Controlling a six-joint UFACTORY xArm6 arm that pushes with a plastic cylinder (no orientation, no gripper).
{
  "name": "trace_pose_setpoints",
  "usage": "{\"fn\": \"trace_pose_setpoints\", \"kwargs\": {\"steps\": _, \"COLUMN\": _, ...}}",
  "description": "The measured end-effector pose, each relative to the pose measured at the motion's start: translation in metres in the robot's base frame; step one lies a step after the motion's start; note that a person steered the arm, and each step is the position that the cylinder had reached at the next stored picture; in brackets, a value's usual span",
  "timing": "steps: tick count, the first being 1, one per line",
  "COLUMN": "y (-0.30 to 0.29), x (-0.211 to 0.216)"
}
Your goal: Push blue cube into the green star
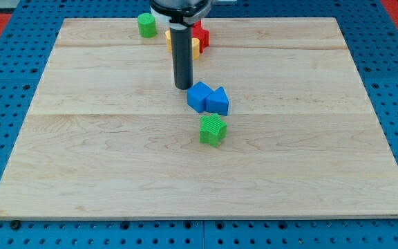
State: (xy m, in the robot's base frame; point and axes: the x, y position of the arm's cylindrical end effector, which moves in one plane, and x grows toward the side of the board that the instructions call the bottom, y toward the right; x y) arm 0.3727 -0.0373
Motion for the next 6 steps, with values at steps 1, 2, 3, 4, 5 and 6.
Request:
{"fn": "trace_pose_setpoints", "kwargs": {"steps": 1, "y": -0.036, "x": -0.005}}
{"fn": "trace_pose_setpoints", "kwargs": {"steps": 2, "y": -0.077, "x": -0.005}}
{"fn": "trace_pose_setpoints", "kwargs": {"steps": 3, "y": -0.115, "x": -0.005}}
{"fn": "trace_pose_setpoints", "kwargs": {"steps": 4, "y": -0.062, "x": -0.009}}
{"fn": "trace_pose_setpoints", "kwargs": {"steps": 5, "y": -0.001, "x": 0.003}}
{"fn": "trace_pose_setpoints", "kwargs": {"steps": 6, "y": 0.051, "x": 0.010}}
